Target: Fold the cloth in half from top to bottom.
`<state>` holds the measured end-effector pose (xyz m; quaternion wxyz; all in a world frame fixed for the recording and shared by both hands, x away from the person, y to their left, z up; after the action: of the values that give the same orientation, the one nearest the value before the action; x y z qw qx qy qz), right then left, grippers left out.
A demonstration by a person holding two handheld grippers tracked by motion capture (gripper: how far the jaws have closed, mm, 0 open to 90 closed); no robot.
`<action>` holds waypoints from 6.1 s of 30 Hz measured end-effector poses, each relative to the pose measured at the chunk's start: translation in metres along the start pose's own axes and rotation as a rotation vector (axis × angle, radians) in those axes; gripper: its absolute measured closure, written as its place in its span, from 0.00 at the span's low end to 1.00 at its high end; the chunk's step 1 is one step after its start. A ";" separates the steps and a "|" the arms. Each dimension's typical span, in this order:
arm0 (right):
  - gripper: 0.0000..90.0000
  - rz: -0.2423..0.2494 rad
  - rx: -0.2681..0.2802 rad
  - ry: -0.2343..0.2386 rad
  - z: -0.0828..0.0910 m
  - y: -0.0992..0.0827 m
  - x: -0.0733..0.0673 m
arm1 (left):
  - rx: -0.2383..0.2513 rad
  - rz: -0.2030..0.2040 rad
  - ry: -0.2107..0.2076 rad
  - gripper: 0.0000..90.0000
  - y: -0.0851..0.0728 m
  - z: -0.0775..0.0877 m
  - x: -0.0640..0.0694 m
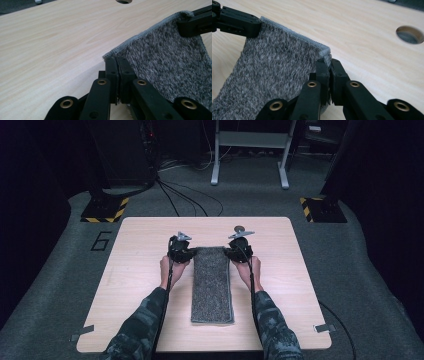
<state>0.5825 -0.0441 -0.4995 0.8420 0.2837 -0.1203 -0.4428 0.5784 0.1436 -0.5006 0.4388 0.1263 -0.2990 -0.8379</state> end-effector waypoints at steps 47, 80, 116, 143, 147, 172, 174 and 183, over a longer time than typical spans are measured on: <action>0.96 0.083 0.129 -0.005 0.045 -0.006 -0.012 | 0.093 -0.058 -0.022 0.98 0.003 0.036 0.023; 0.94 0.118 0.079 0.058 0.045 -0.087 -0.051 | 0.019 -0.073 -0.142 0.95 -0.071 0.036 0.062; 0.31 0.068 -0.094 -0.009 0.027 -0.122 -0.057 | -0.137 -0.092 -0.115 0.38 -0.111 0.020 0.073; 0.20 -0.037 -0.049 0.059 0.018 -0.082 -0.017 | -0.087 0.004 -0.035 0.24 -0.070 0.003 0.029; 0.20 -0.068 -0.034 0.057 0.012 -0.078 -0.005 | -0.105 0.032 -0.030 0.23 -0.071 -0.008 0.023; 0.17 -0.070 -0.118 -0.032 -0.015 -0.073 0.008 | -0.118 0.054 -0.001 0.14 -0.061 -0.021 0.005; 0.17 -0.067 -0.105 -0.016 -0.010 -0.072 0.008 | -0.101 0.053 -0.004 0.13 -0.061 -0.013 0.007; 0.13 -0.032 -0.072 0.004 0.026 -0.078 -0.001 | -0.075 0.028 -0.021 0.04 -0.071 0.023 0.015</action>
<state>0.5171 -0.0877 -0.5243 0.8446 0.2562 -0.0979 -0.4597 0.5117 0.1717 -0.5252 0.4518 0.0967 -0.2734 -0.8436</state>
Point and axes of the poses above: each handheld gripper's, and its own axes: z roughly backward along the jaws, y roughly out of its top, x roughly to its right, the point moved 6 cm from there along -z, roughly forward along the jaws, and after that the axes turned 14 degrees about -x, right-handed, at the moved point
